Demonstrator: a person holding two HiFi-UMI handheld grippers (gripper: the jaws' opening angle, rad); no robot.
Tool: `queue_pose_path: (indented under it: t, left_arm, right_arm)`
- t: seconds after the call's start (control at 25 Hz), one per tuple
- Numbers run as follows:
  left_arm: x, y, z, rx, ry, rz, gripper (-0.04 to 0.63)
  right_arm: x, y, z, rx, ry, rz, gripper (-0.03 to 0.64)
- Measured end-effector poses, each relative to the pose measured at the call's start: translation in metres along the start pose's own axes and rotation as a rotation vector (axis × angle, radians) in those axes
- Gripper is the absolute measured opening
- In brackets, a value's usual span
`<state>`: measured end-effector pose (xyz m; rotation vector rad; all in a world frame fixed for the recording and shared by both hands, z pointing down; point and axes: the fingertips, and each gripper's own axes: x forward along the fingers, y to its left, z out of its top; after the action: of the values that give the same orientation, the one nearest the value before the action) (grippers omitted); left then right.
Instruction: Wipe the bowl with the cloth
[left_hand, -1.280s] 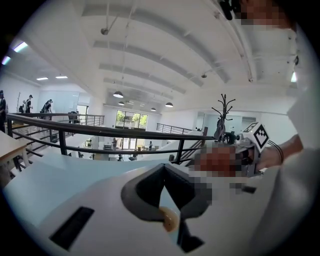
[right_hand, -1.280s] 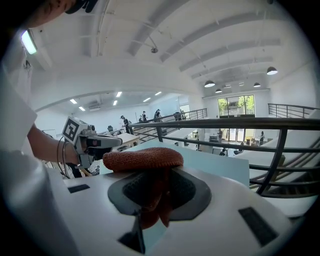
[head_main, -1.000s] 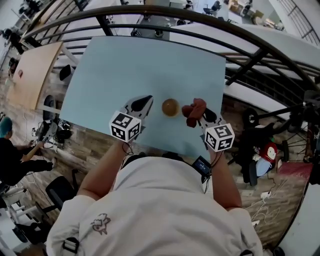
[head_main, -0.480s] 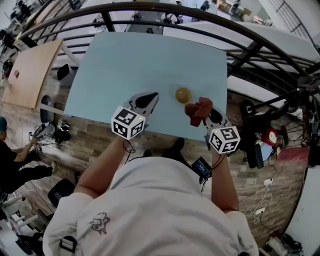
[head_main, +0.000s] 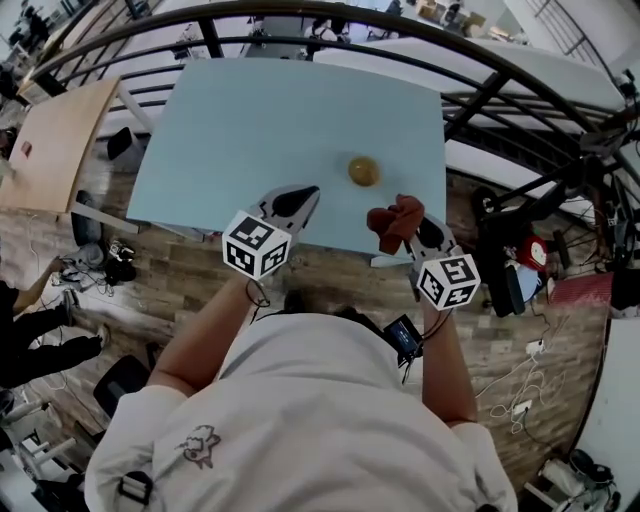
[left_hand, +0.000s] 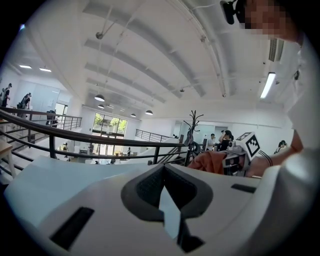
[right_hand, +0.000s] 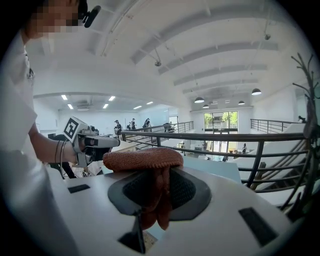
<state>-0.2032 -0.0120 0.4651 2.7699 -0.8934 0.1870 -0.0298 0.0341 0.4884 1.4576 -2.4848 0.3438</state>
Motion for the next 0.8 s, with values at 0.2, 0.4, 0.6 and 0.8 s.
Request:
queue_pose_path:
  t: [0.2,0.4,0.6,0.8]
  left_arm:
    - [-0.006,-0.034,0.000,0.013,-0.017,0.020,0.012]
    - [-0.008,-0.078,-0.010,-0.001,-0.014,0.049,0.012]
    - [-0.012,-0.113,-0.024,0.001,-0.036,0.103,0.012]
    - [-0.016,-0.137,-0.039,-0.009,-0.015,0.132,0.012]
  right_arm:
    - [-0.026,0.003,-0.006,-0.025,-0.005,0.036,0.092]
    - [-0.054,0.011,-0.018,-0.040,-0.005,0.113,0.092]
    - [-0.076,0.014,-0.044,-0.061,0.015,0.176,0.091]
    - [-0.094,0.013,-0.060,-0.054,0.025,0.203,0.091]
